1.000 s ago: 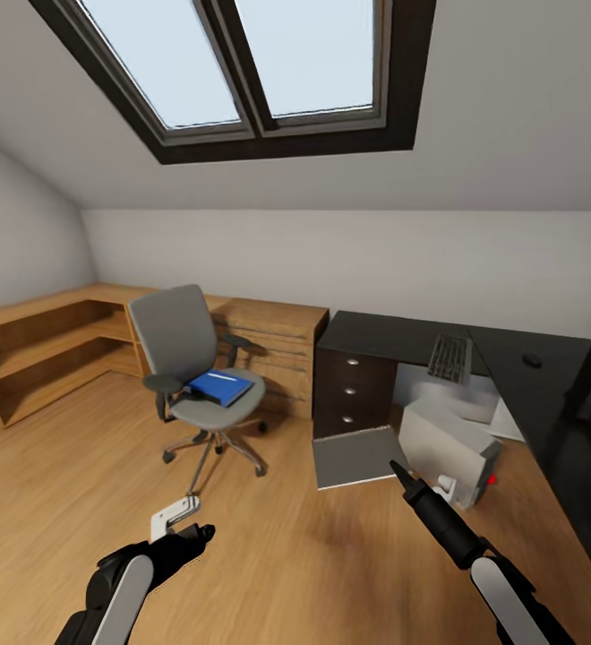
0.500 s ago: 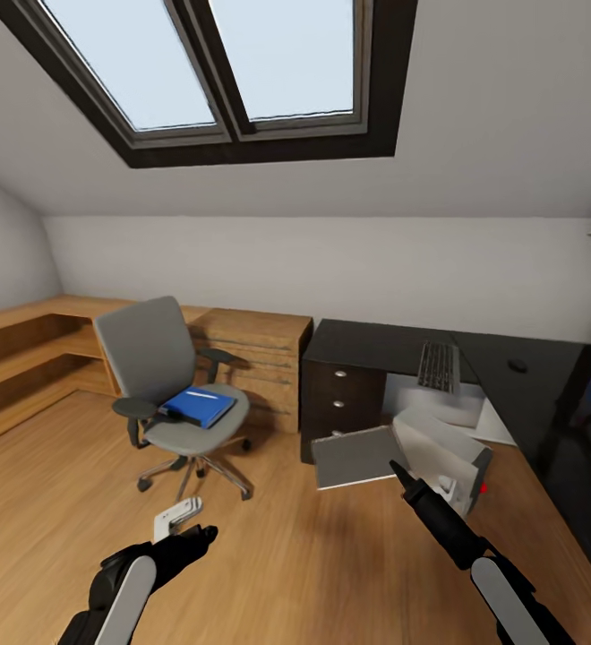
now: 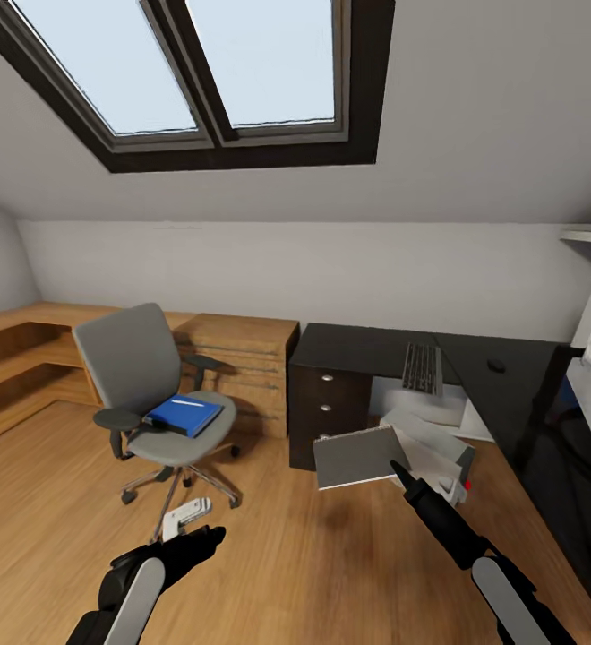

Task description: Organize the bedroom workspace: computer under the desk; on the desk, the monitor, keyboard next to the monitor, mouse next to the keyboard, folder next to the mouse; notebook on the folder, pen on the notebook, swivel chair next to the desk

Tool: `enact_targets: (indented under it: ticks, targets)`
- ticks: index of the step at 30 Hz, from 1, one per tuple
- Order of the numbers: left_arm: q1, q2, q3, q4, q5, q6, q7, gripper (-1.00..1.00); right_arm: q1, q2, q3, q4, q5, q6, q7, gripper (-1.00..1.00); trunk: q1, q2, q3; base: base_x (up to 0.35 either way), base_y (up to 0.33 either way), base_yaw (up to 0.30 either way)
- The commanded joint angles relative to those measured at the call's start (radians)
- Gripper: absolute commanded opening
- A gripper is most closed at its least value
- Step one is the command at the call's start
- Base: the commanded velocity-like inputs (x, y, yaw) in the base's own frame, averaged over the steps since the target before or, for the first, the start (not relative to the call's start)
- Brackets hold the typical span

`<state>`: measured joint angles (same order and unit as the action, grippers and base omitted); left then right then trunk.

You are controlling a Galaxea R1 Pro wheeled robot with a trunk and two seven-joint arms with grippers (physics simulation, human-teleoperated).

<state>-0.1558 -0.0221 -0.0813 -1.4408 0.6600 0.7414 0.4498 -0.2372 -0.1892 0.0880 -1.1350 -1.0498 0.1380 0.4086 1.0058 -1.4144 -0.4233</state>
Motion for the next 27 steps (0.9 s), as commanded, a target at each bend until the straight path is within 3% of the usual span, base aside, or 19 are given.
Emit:
enact_targets:
  ticks: [1,6,27]
  targets:
    - [-0.001,0.0,-0.001,-0.001,0.01,-0.003,0.01,1.0,-0.001,-0.001,0.001,0.0,-0.01,0.006,0.001,-1.0,-0.004,0.007,0.002,0.001,0.0,-0.013]
    - [-0.001,0.0,-0.003,-0.001,0.011,-0.031,0.009,1.0,-0.001,-0.001,0.001,0.0,-0.01,0.006,0.0,-1.0,-0.023,0.042,0.018,0.102,0.0,-0.005]
    - [-0.001,-0.001,-0.005,0.0,0.011,-0.04,0.009,1.0,-0.001,-0.002,0.001,0.0,-0.01,0.005,0.001,-1.0,-0.104,0.189,0.084,0.333,0.0,0.0]
